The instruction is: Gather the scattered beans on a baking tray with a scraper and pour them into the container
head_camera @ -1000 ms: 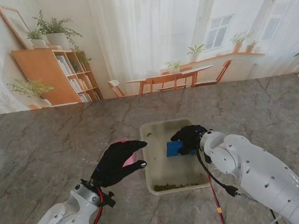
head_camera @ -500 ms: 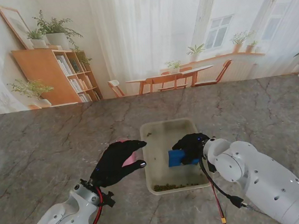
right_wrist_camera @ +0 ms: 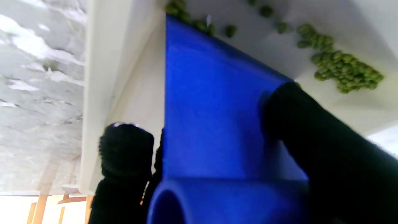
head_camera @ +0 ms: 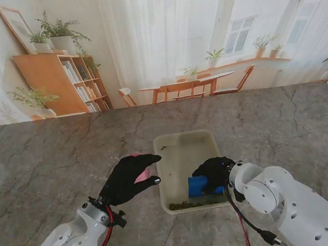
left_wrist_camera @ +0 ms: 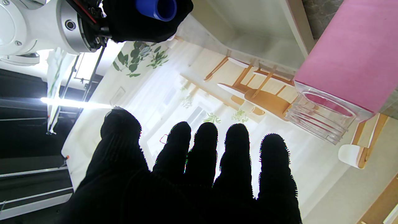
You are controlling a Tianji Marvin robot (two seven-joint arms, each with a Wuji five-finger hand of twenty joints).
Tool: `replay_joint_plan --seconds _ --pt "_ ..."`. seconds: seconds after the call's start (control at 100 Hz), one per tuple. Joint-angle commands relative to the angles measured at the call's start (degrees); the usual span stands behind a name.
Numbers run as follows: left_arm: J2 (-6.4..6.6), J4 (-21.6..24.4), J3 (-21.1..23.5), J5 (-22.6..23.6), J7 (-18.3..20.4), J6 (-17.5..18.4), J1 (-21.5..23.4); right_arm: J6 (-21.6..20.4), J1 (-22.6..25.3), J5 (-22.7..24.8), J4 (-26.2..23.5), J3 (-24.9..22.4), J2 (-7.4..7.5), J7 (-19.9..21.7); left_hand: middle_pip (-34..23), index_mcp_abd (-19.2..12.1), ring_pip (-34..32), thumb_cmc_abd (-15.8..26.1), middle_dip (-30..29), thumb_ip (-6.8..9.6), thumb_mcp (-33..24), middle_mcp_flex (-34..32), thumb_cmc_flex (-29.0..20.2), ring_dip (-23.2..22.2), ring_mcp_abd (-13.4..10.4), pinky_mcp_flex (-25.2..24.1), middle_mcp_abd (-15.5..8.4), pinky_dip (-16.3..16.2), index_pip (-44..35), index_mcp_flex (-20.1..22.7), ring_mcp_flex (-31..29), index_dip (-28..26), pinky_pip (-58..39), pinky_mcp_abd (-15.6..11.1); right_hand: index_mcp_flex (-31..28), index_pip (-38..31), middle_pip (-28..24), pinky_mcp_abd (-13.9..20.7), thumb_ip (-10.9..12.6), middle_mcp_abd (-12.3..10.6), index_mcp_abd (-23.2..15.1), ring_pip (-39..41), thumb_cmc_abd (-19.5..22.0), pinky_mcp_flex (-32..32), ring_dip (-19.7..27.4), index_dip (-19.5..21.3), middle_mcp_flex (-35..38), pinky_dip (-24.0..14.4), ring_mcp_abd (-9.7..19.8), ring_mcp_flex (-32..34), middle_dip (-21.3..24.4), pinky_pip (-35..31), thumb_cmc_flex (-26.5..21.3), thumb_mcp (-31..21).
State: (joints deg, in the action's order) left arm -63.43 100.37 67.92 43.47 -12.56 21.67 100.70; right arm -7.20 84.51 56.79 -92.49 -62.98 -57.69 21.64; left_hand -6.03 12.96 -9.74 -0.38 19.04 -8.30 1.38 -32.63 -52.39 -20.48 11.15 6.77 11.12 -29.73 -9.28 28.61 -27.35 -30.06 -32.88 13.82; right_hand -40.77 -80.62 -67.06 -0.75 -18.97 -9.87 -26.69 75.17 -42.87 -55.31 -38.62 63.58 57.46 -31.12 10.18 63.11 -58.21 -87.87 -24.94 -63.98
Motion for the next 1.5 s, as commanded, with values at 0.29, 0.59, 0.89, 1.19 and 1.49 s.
replay_joint_plan --seconds 0.29,0.59,0.89,1.19,1.49 --pt "-0.17 0.0 -0.5 -0.2 0.2 -0.1 -0.2 1.9 5.7 3.9 -2.8 -2.9 -0.07 -2.5 0.1 -1.3 -0.2 2.2 0.9 5.85 0.8 -0.2 -1.5 -0.2 -0.3 0.0 -1.6 -2.1 -0.1 0.7 -1.3 -0.3 -0.5 1.0 -3.4 -0.1 1.6 1.4 1.9 0.9 -6.0 0.5 0.5 -0.1 -0.3 -2.4 0.3 -1.4 8.2 3.7 -1.4 0.1 -3.2 -1.5" --pt "-0.19 0.0 -0.4 -0.2 0.1 -0.2 -0.2 7.3 5.3 7.2 -3.6 -2.0 -1.51 -13.5 0.1 -1.3 -0.2 2.2 0.9 5.85 0.9 -0.2 -1.5 -0.2 -0.2 0.0 -1.6 -2.1 -0.1 0.6 -1.1 -0.3 -0.5 1.0 -3.2 -0.1 1.6 1.5 1.8 1.0 -5.8 0.3 0.9 -0.4 -0.4 -2.1 0.0 -1.5 8.3 3.7 -1.6 0.6 -3.3 -1.6" --pt "-0.15 0.0 -0.5 -0.2 0.3 -0.2 -0.2 16.8 0.6 6.4 -3.1 1.0 -3.66 -24.5 0.1 -1.3 -0.2 2.2 0.9 5.84 0.9 -0.2 -1.5 -0.2 -0.2 -0.1 -1.5 -2.0 -0.1 0.7 -1.1 -0.3 -0.5 1.1 -2.8 -0.4 0.9 0.9 1.8 2.1 -4.7 0.4 1.4 -1.0 -0.2 -1.7 -0.6 -1.5 7.9 3.9 -1.4 0.3 -4.0 -1.7" --pt "-0.14 0.0 -0.5 -0.2 0.4 -0.2 -0.3 21.4 -6.2 7.0 -0.6 0.5 -4.23 -25.4 0.1 -1.3 -0.1 2.2 0.9 5.85 0.9 -0.2 -1.5 -0.2 -0.3 -0.1 -1.6 -2.0 -0.1 0.6 -1.1 -0.3 -0.4 1.0 -1.8 -0.7 -1.5 6.4 1.8 4.1 -3.3 8.3 2.9 -7.2 -1.4 -0.7 -1.5 -1.6 15.1 8.7 -1.2 -6.3 -5.0 -1.0" --pt "-0.11 0.1 -0.6 0.0 0.4 -0.7 -0.2 27.2 -13.5 0.0 7.7 -2.1 -3.95 -17.1 0.1 -1.3 -0.1 2.3 0.9 5.85 0.9 -0.1 -1.5 -0.1 -0.3 -0.2 -1.5 -2.0 0.0 0.5 -1.0 -0.3 -0.3 1.0 -1.1 -0.8 -2.6 10.9 2.1 4.9 -2.4 8.7 3.3 -10.5 -0.6 -0.3 -2.4 -0.8 18.2 11.4 -0.3 -7.8 -5.5 -0.6"
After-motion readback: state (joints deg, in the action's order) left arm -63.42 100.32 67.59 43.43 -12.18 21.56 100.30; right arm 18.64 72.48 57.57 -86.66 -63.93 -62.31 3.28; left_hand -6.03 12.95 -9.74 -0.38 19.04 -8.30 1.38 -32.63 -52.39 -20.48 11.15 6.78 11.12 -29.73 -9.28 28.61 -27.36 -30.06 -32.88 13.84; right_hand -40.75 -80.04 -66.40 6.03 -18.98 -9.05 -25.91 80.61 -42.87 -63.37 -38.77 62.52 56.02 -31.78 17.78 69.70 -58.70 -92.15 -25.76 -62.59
